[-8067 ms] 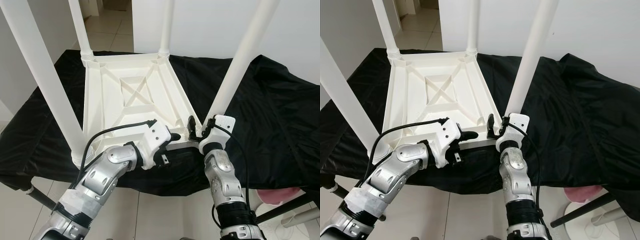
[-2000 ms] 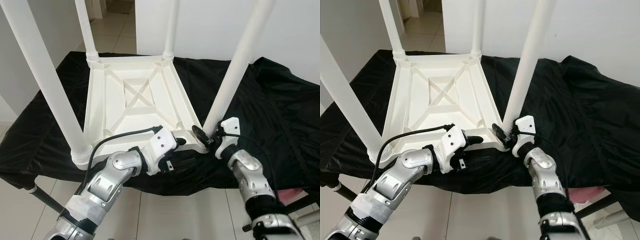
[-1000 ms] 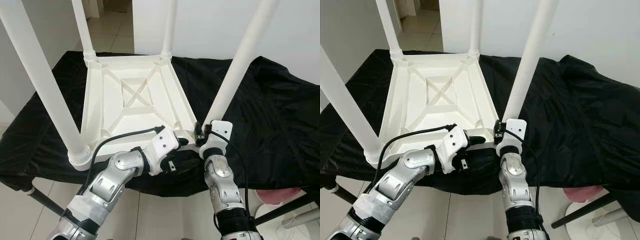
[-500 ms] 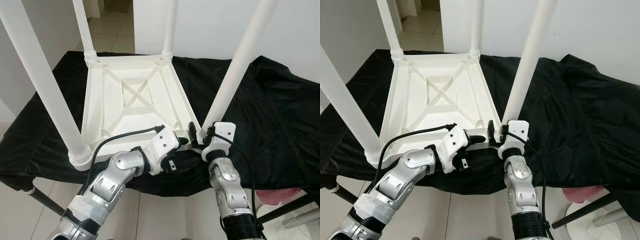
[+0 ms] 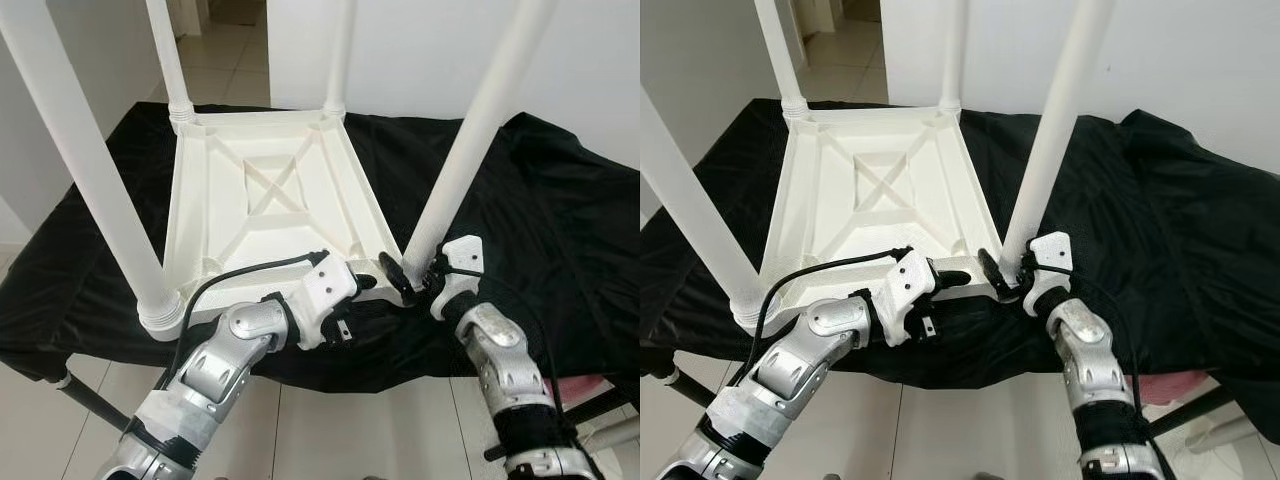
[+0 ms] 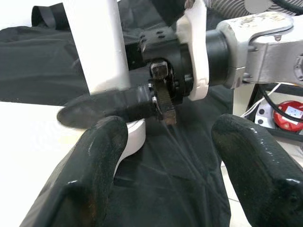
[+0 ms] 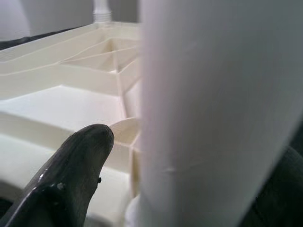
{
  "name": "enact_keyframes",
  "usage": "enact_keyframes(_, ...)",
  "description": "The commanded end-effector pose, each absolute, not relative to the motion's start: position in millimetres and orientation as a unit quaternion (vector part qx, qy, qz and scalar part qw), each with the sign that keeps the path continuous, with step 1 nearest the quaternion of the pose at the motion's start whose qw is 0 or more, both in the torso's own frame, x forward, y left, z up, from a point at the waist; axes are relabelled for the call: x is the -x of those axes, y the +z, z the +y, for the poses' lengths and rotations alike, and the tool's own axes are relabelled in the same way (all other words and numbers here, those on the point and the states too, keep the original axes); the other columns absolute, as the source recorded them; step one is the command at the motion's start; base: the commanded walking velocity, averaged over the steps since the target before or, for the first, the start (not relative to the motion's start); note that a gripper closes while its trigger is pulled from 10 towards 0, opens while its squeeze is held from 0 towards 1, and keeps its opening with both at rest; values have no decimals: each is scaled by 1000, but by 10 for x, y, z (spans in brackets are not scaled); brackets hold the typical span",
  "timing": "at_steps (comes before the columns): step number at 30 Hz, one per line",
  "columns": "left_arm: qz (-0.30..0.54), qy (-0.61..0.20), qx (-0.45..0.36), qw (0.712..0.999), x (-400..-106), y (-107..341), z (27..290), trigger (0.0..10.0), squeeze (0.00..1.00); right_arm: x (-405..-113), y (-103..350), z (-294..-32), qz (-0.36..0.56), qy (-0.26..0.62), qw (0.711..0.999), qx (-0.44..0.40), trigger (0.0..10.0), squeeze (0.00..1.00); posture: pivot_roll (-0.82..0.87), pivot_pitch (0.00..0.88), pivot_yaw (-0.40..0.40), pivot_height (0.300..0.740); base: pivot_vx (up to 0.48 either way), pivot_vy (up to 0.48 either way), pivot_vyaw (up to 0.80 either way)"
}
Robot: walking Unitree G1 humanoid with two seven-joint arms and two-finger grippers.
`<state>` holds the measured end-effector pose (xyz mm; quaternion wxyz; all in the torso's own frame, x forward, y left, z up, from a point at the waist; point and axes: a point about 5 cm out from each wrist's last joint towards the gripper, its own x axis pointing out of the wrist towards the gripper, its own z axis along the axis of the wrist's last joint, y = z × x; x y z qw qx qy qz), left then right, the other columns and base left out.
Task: Building children table
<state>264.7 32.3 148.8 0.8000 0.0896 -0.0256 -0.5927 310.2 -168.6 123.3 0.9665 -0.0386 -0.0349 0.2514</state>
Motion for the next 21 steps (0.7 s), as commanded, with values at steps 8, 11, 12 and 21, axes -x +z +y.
enact_keyframes(8,-25,-599,-95,794,-2679,1510,313,10000,0,-3215,1180,-1600,-16,310,949,52,10000,0,-39,0,-17,740,0,0,0)
enact_keyframes(11,-27,-594,-93,798,-2688,1524,317,10000,0,-3223,1139,-1613,-10,319,946,51,0,0,-29,0,-23,740,0,0,0)
enact_keyframes(12,-28,-592,-93,800,-2690,1526,322,10000,0,-3219,1125,-1627,-8,321,946,51,0,0,-29,0,-22,740,0,0,0)
enact_keyframes(21,-25,-580,-87,809,-2710,1517,356,10000,0,-3180,1099,-1732,-6,307,951,43,0,0,-42,0,-17,740,0,0,0)
